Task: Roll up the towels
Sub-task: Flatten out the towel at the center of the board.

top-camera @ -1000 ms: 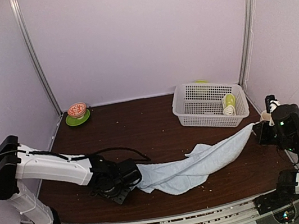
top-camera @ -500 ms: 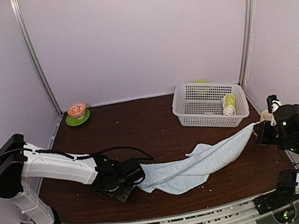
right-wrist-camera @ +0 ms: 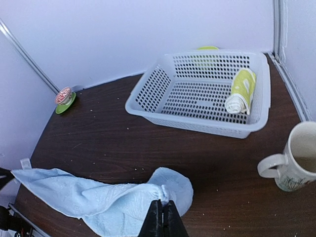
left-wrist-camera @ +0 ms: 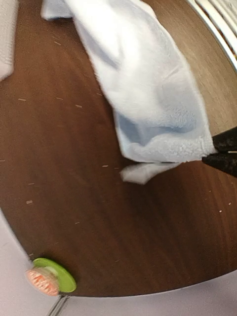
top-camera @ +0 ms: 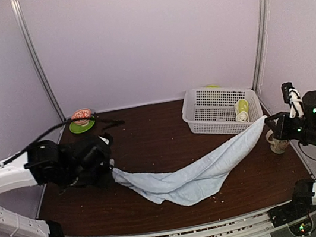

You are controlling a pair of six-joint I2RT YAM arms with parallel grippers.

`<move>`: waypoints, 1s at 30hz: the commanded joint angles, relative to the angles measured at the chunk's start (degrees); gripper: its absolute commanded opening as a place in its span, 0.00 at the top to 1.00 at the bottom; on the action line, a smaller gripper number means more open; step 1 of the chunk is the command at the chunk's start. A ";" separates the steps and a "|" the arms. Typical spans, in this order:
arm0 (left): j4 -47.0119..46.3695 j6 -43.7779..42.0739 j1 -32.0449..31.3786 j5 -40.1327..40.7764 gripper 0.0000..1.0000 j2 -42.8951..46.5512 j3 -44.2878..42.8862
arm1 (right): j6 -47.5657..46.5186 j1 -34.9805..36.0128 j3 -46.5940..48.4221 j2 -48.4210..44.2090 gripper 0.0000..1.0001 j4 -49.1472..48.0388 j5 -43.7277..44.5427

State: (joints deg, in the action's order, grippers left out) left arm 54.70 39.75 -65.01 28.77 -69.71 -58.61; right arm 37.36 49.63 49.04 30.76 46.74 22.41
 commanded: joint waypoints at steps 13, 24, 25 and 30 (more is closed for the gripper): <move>0.64 -12.86 0.38 5.80 1.00 28.52 -19.06 | -18.83 -0.21 21.80 3.55 1.00 -3.15 -18.36; -3.54 -18.66 0.37 -12.48 1.00 35.20 -23.45 | -18.22 -0.23 32.82 1.35 1.00 -3.87 -38.61; -4.06 -19.00 0.33 -11.86 1.00 34.79 -23.14 | -18.47 -0.21 32.16 1.31 1.00 -3.71 -36.17; -9.92 -21.18 0.41 -7.37 1.00 30.22 -17.29 | -18.50 -0.23 23.76 4.79 1.00 -4.72 -25.23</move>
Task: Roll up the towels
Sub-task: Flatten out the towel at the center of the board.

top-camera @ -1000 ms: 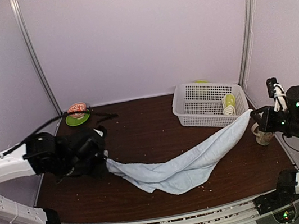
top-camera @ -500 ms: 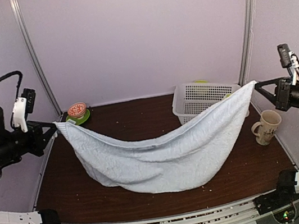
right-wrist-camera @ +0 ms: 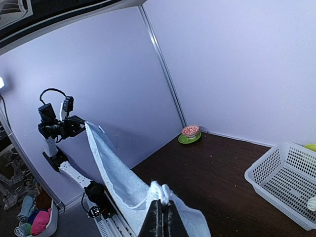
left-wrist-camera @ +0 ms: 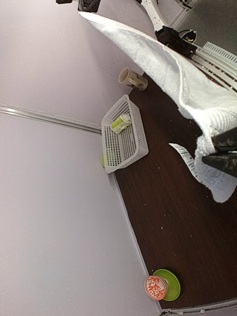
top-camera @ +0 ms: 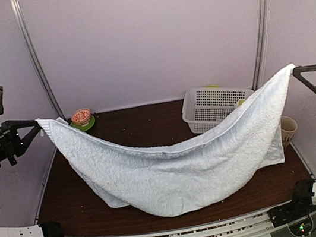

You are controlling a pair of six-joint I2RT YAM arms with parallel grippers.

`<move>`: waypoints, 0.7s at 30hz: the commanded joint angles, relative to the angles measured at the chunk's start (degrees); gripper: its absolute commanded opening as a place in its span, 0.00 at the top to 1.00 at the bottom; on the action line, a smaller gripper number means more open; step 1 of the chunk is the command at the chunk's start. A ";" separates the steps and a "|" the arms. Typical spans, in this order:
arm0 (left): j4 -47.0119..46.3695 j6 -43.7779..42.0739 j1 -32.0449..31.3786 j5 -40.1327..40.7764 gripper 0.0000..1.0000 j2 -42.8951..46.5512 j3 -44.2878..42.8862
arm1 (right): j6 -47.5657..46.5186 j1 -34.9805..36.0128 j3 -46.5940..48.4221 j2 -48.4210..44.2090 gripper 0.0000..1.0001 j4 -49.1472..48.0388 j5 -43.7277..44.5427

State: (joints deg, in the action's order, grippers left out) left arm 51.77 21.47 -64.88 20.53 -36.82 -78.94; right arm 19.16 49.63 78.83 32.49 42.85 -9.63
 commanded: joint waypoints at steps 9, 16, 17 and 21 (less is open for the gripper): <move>-13.95 -0.17 9.46 -1.12 1.00 -12.00 13.90 | 7.60 -2.90 -21.03 7.29 1.00 -5.50 26.42; -7.53 -3.03 13.91 -2.46 1.00 -11.30 5.93 | 4.83 -6.80 -20.36 4.57 1.00 -5.79 21.14; -6.57 -3.70 13.91 -2.88 1.00 -10.21 5.17 | 3.89 -6.83 -19.97 3.74 1.00 -5.16 20.82; -2.49 -4.75 13.91 -3.99 1.00 -5.10 3.49 | 0.93 -6.81 -18.56 -1.15 1.00 -2.52 21.26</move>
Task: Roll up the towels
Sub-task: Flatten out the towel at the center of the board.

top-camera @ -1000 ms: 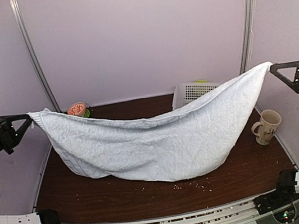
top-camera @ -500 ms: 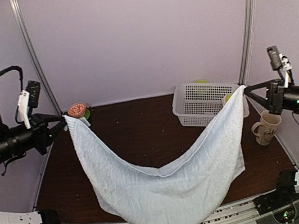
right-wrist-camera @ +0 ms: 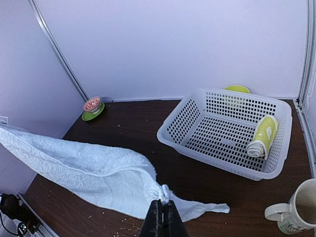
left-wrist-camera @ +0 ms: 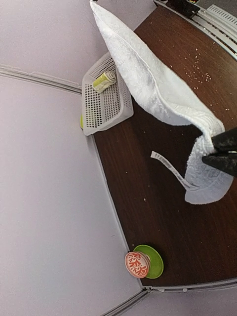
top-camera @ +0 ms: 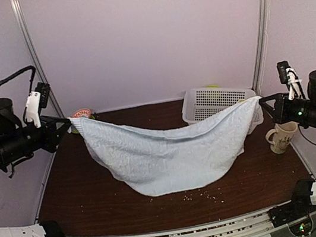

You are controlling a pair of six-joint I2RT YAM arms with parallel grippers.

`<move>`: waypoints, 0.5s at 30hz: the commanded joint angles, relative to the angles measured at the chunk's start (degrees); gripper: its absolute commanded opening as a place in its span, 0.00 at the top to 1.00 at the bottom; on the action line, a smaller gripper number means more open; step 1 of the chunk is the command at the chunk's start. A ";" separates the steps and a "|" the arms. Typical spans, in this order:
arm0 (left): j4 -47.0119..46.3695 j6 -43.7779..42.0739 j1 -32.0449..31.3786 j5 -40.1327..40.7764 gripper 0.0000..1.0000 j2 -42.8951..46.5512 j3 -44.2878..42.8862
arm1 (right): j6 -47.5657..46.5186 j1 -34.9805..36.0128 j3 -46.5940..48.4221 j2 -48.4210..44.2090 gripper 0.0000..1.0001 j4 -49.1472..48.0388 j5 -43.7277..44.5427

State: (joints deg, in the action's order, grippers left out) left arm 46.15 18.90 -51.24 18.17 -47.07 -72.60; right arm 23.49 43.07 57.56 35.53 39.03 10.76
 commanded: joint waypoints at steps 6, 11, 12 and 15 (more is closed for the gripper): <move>7.08 -2.46 0.27 -7.82 1.00 10.65 -5.76 | -6.18 -0.23 7.16 -8.70 1.00 4.26 -4.71; 8.31 -2.04 0.27 -14.30 1.00 10.66 -7.69 | -6.69 -0.26 12.00 -8.79 1.00 6.27 -10.90; 8.03 -2.10 0.27 -13.61 1.00 10.37 -6.88 | -6.88 -0.27 12.00 -8.28 1.00 6.78 -9.87; 4.66 -3.40 0.27 -9.84 1.00 9.06 -2.04 | -7.07 -0.27 9.05 -6.17 1.00 6.38 -4.19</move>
State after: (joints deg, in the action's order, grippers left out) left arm 54.00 17.32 -51.20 7.81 -35.88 -78.89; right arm 17.72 43.00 68.86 26.48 43.75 3.44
